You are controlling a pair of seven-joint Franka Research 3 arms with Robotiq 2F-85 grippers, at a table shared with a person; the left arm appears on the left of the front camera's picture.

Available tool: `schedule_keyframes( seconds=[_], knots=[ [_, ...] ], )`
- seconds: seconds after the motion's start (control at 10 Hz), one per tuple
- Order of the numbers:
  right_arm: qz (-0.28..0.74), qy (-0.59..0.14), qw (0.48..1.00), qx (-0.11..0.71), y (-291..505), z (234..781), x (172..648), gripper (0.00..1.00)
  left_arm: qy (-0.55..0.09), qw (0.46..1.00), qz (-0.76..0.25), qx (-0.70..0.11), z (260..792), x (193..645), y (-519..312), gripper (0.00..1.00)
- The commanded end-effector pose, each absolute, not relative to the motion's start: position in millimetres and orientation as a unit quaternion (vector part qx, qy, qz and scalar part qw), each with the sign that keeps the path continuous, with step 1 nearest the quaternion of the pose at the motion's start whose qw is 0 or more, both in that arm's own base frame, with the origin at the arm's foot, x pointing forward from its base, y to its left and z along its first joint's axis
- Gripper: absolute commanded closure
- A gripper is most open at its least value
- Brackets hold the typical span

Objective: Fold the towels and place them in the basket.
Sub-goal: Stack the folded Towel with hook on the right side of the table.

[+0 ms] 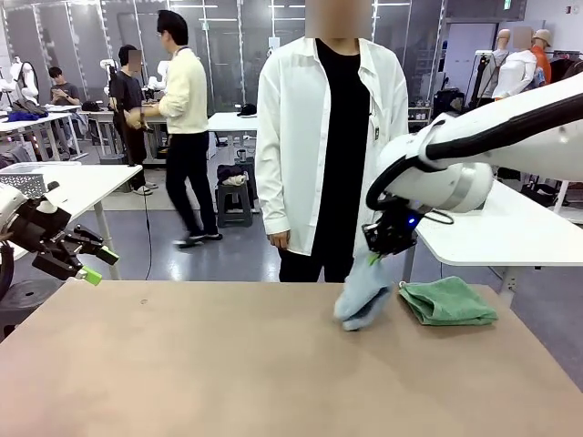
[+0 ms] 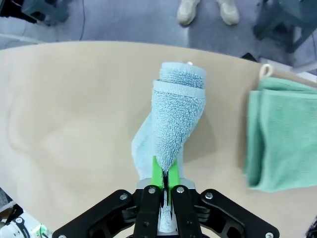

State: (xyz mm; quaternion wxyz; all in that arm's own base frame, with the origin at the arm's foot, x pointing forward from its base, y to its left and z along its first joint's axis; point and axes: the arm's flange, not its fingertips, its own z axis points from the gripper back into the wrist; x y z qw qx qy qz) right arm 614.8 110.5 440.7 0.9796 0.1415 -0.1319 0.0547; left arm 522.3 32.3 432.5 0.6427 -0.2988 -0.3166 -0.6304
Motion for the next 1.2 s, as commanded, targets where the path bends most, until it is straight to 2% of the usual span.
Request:
schedule_keyframes(
  seconds=[0.0, 0.2, 0.4, 0.7, 0.9, 1.1],
  knots=[
    [0.076, -0.140, 0.979, 0.124, 85, 458, 633, 0.95, -0.318, 0.643, -0.631, -0.297, 435, 520, 31, 0.19],
    [0.086, -0.139, 0.979, 0.118, 51, 480, 655, 0.95, -0.318, 0.643, -0.631, -0.297, 435, 520, 31, 0.19],
    [0.094, -0.108, 0.983, 0.118, 33, 497, 665, 0.95, -0.318, 0.643, -0.631, -0.297, 435, 520, 31, 0.19],
    [0.111, -0.057, 0.988, 0.095, 17, 511, 667, 0.95, -0.318, 0.643, -0.631, -0.297, 435, 520, 31, 0.19],
    [0.095, -0.070, 0.990, 0.073, 17, 507, 668, 0.95, -0.318, 0.643, -0.631, -0.297, 435, 520, 31, 0.19],
    [0.101, -0.062, 0.988, 0.102, 18, 508, 656, 0.95, -0.318, 0.643, -0.631, -0.297, 435, 520, 31, 0.19]
  ],
)
